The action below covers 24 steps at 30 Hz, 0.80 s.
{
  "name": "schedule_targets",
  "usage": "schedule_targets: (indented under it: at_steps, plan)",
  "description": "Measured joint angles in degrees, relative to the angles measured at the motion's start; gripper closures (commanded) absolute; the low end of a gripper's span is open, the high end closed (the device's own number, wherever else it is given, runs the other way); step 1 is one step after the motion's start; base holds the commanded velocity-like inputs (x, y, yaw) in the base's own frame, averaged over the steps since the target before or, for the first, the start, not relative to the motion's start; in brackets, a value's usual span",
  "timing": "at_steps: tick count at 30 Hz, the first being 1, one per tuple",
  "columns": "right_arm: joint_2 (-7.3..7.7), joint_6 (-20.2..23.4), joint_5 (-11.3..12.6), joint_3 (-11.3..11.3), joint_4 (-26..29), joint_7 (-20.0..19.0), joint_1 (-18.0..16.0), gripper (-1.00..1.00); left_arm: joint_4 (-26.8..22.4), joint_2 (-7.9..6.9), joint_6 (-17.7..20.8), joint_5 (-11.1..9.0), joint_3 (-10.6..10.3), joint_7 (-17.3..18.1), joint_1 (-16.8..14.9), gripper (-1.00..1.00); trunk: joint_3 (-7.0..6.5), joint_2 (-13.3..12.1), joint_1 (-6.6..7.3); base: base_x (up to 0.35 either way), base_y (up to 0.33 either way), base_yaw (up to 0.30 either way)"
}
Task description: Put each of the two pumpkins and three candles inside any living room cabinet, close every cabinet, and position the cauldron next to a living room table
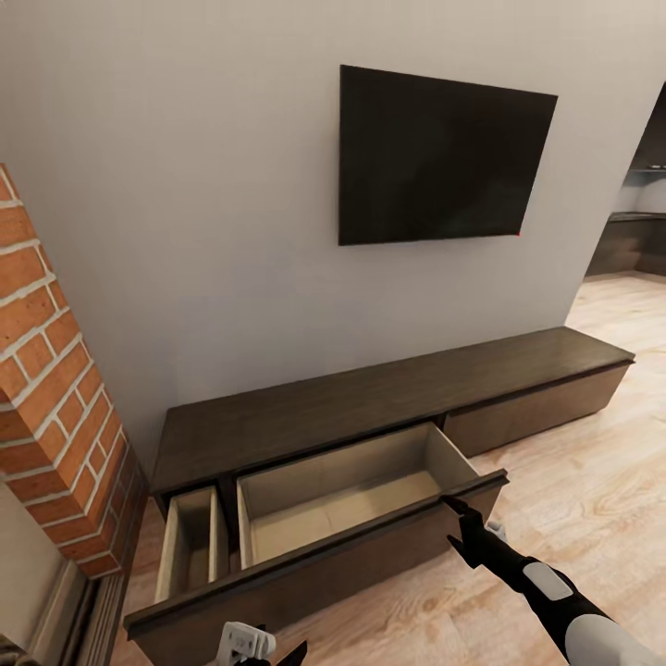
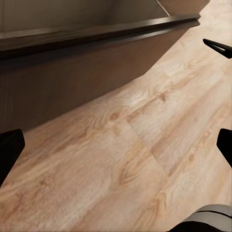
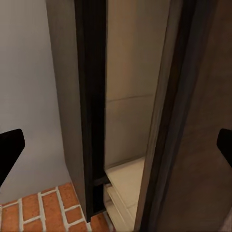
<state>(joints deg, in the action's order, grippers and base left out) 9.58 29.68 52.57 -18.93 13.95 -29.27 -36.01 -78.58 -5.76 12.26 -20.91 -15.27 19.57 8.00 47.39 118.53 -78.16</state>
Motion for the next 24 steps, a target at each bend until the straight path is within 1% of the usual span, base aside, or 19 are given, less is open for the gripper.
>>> schedule_targets:
  at_steps: [13, 18, 24]
  plan:
    - [0.00, 0.02, -0.02, -0.03, 0.00, 0.00, 0.00, -1.00, 0.00, 0.01, 0.07, -0.01, 0.16, 0.06, 0.00, -1.00, -2.33, -5.21, 2.86, 0.000, 0.000, 0.000]
    - [0.00, -0.03, -0.03, -0.02, 0.02, 0.00, 0.00, -1.00, 0.03, 0.04, 1.44, 0.00, 0.24, 0.08, 0.00, -1.00, -3.23, -7.22, 3.95, 0.000, 0.000, 0.000]
    - [0.00, -0.06, -0.03, 0.02, 0.03, 0.00, 0.00, -1.00, 0.11, 0.07, 1.81, 0.11, 0.25, 0.03, -0.06, -1.00, -4.31, -9.63, 5.27, 0.000, 0.000, 0.000]
